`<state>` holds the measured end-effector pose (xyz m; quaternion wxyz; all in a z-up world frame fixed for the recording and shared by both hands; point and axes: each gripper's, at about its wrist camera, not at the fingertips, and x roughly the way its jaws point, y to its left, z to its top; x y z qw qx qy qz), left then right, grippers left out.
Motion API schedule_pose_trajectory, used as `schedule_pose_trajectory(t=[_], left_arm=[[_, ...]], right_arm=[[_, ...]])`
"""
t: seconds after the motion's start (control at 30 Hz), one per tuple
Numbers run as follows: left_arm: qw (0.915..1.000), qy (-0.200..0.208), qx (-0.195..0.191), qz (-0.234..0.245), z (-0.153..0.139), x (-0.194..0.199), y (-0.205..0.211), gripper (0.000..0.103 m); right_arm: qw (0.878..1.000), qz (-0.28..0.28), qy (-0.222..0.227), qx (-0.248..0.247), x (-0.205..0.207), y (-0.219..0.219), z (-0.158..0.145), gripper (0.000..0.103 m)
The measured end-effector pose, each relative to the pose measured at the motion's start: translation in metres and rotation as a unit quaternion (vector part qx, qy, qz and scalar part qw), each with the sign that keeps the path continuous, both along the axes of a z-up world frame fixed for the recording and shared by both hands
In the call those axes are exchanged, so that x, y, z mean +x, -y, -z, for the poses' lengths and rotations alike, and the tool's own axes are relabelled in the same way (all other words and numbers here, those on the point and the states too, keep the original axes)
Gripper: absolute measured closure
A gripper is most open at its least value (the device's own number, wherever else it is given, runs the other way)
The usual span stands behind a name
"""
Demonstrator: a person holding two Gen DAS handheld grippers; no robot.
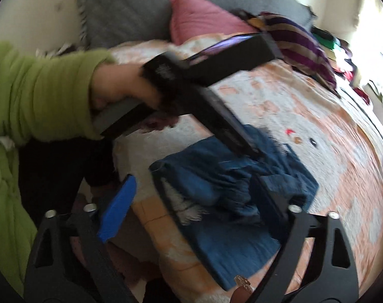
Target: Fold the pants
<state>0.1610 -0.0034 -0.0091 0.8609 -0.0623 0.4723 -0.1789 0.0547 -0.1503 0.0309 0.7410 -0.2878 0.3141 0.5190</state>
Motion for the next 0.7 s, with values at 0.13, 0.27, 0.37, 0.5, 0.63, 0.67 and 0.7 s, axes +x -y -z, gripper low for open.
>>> schedule_pose_trajectory(t=[0.13, 0.27, 0.37, 0.5, 0.63, 0.67, 0.7], left_arm=[[1.0000, -0.001, 0.004, 0.002, 0.002, 0.000, 0.002, 0.061], [0.9999, 0.001, 0.011, 0.004, 0.001, -0.001, 0.003, 0.061], [0.9999, 0.003, 0.015, 0.006, 0.001, -0.002, 0.004, 0.060], [0.9999, 0.001, 0.012, 0.006, 0.001, -0.002, 0.004, 0.060], [0.9999, 0.001, 0.013, 0.007, 0.002, -0.002, 0.005, 0.060], [0.9999, 0.000, 0.014, 0.008, 0.002, -0.002, 0.005, 0.060], [0.9999, 0.001, 0.015, 0.008, 0.002, -0.002, 0.006, 0.060]], right_arm=[[0.999, -0.022, 0.015, -0.042, -0.006, -0.019, 0.019, 0.055], [0.996, 0.004, 0.040, -0.083, 0.001, -0.038, 0.038, 0.066], [0.997, 0.003, -0.008, -0.079, 0.008, -0.034, 0.038, 0.087], [0.996, -0.013, -0.036, -0.083, 0.006, -0.016, 0.034, 0.097], [0.992, -0.021, -0.037, -0.115, 0.000, -0.019, 0.046, 0.096], [0.991, -0.022, -0.038, -0.123, 0.001, -0.021, 0.049, 0.094], [0.991, -0.023, -0.040, -0.124, 0.000, -0.023, 0.051, 0.091]])
